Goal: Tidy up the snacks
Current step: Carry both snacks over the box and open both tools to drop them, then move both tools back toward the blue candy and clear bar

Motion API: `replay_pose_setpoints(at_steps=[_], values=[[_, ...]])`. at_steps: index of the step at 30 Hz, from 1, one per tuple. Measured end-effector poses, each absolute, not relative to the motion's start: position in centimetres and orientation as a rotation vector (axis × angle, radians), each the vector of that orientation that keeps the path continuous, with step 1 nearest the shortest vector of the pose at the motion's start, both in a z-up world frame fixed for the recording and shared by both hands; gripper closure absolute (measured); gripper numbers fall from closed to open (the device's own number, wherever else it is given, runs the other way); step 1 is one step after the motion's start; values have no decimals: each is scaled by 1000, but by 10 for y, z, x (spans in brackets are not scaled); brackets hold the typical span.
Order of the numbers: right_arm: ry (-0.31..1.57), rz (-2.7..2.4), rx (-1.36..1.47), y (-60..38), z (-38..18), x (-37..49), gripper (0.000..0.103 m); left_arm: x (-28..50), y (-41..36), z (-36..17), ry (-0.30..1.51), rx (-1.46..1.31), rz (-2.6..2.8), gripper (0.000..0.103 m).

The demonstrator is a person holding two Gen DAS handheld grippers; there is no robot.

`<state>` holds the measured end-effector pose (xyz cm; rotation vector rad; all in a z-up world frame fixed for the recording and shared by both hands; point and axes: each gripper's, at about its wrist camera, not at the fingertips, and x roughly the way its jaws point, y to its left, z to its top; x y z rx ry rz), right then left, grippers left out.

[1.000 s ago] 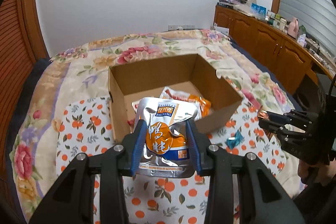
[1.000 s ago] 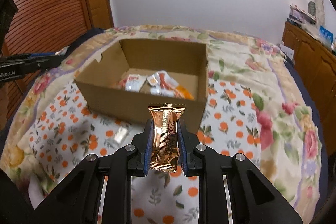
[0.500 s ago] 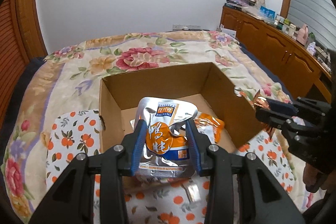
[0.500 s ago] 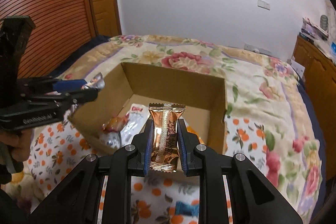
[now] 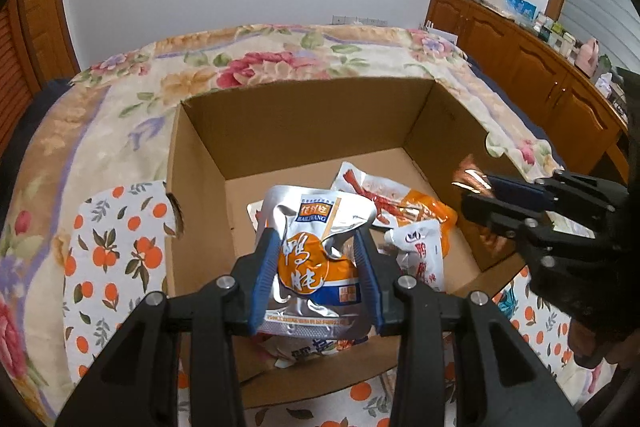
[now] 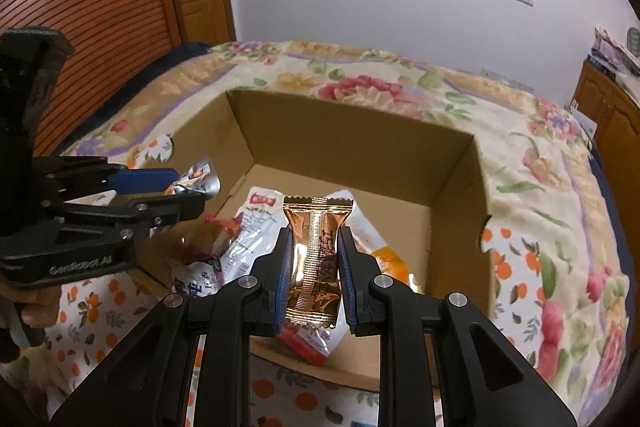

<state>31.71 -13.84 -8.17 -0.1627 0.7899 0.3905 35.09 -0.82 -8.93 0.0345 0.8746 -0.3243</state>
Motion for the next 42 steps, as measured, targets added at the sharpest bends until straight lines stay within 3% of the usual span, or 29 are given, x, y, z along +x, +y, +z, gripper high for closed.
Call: replay_pose_setpoints(at_steps=[26, 33, 42], values=[[910, 358, -152, -138, -128, 338, 80, 347, -20, -122, 959, 60, -325, 64], [896, 357, -148, -142, -118, 326, 80, 333, -14, -109, 928, 37, -300, 47], [861, 362, -140, -147, -92, 302, 78, 308, -10, -90, 879, 47, -267, 38]])
